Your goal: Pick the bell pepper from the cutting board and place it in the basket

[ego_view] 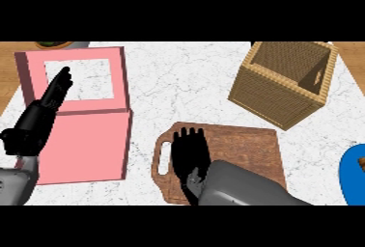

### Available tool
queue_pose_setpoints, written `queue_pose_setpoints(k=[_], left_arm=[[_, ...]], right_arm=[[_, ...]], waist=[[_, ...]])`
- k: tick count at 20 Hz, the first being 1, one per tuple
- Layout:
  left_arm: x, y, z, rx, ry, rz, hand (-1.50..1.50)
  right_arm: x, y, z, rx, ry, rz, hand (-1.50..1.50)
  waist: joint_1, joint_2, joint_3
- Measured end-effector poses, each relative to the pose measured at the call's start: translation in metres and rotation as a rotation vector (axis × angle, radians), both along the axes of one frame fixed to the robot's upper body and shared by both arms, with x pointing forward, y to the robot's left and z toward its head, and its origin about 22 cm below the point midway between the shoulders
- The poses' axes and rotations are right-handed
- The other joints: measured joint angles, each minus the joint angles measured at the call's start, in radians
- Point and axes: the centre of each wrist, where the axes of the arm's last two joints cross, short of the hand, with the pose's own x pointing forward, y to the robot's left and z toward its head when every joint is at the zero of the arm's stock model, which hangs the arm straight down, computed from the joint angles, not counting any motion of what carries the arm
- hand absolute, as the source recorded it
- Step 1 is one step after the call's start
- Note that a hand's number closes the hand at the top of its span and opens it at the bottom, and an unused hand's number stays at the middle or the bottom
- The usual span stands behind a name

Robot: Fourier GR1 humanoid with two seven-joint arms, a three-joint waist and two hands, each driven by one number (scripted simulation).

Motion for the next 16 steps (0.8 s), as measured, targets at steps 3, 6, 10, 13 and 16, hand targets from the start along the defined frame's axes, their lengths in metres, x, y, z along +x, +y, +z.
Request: queue_pose_setpoints(k=[3, 6, 10, 13, 16], left_arm=[[-0.002, -0.001, 0.000, -0.001, -0.003, -0.004, 0.00], [0.001, 0.000, -0.001, -0.005, 0.001, -0.003, 0.00], [0.001, -0.004, -0.004, 0.000, 0.002, -0.002, 0.00], [0.001, -0.006, -0.003, -0.004, 0.000, -0.004, 0.00], [0.003, -0.005, 0.001, -0.002, -0.001, -0.005, 0.00]], right_arm=[[-0.005, -0.005, -0.004, 0.007, -0.009, -0.007, -1.50], [-0.013, -0.006, -0.007, 0.023, -0.011, -0.013, -1.50], [-0.018, -0.008, -0.015, 0.025, -0.007, -0.021, -1.50], [-0.014, -0.012, -0.023, 0.010, 0.000, -0.036, -1.50], [-0.014, -0.013, -0.031, -0.001, 0.007, -0.060, -1.50]], waist=[[0.000, 0.000, 0.000], [-0.002, 0.000, 0.000], [-0.001, 0.001, 0.000], [0.002, 0.002, 0.000], [0.003, 0.002, 0.000]])
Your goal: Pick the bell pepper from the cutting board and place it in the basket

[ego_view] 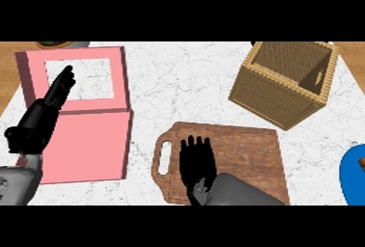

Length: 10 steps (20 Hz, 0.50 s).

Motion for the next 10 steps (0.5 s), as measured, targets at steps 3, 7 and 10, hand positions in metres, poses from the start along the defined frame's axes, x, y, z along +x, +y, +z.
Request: queue_pose_setpoints(k=[3, 7, 10], left_arm=[[0.000, -0.003, 0.004, 0.005, -0.002, 0.001, 0.00], [0.005, -0.001, 0.006, 0.004, 0.002, 0.004, 0.00], [0.001, -0.002, 0.009, 0.004, 0.002, -0.002, 0.00]], right_arm=[[0.002, -0.007, -0.003, -0.009, -0.002, -0.015, -1.50], [-0.001, -0.011, -0.009, -0.016, -0.003, -0.020, -1.50], [-0.006, -0.017, -0.016, -0.019, 0.009, -0.033, 1.50]], waist=[[0.000, 0.000, 0.000], [-0.002, 0.000, 0.000], [0.000, 0.000, 0.000]])
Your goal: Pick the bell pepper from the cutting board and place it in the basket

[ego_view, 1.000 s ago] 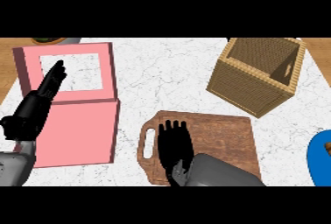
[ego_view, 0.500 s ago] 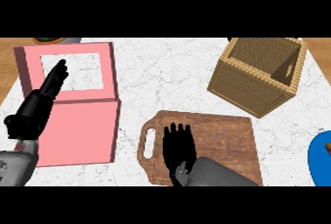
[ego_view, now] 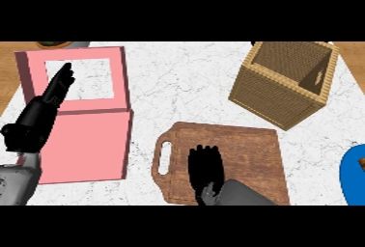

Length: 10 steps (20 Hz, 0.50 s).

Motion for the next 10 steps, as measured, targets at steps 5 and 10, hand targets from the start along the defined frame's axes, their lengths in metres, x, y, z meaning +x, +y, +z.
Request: queue_pose_setpoints(k=[5, 10], left_arm=[[0.000, 0.002, -0.005, -0.006, -0.003, -0.002, 0.00], [-0.003, -0.005, -0.006, -0.005, -0.002, -0.007, 0.00]], right_arm=[[0.008, 0.001, -0.007, 0.001, -0.026, -0.017, 1.50], [0.012, 0.002, -0.010, -0.021, -0.054, 0.018, 1.50]], waist=[[0.003, -0.006, -0.001], [0.004, -0.008, -0.001]])
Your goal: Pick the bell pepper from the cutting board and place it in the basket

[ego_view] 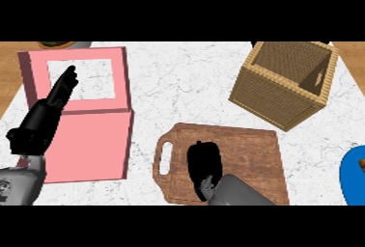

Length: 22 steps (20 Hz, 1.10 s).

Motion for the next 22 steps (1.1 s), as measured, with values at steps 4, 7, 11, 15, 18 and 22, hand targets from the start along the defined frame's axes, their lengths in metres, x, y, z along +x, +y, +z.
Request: queue_pose_setpoints(k=[4, 7, 11, 15, 18, 22], left_arm=[[0.001, 0.007, -0.002, 0.001, 0.000, 0.005, 0.00], [0.001, 0.011, -0.002, -0.001, -0.002, 0.005, 0.00], [-0.004, 0.020, -0.005, 0.004, 0.008, 0.044, 0.00], [-0.009, 0.030, -0.007, 0.001, 0.008, 0.085, 0.00], [-0.011, 0.032, -0.007, 0.001, 0.005, 0.090, 0.00], [-0.012, 0.030, -0.008, 0.001, 0.010, 0.087, 0.00]], right_arm=[[0.000, 0.000, -0.006, -0.018, -0.049, 0.028, 1.50], [0.003, -0.009, -0.003, -0.019, -0.108, 0.031, 1.50], [0.036, -0.109, 0.001, -0.020, -0.197, -0.185, 1.50], [0.060, -0.224, 0.022, -0.024, -0.322, -0.433, 1.50], [0.065, -0.294, 0.053, 0.041, -0.475, -0.543, 1.50], [0.064, -0.347, 0.100, 0.236, -0.733, -0.599, 1.50]], waist=[[0.001, -0.002, 0.000], [-0.001, -0.001, 0.001], [-0.046, 0.000, 0.005], [-0.087, 0.003, 0.007], [-0.086, 0.004, 0.008], [-0.088, 0.000, 0.009]])
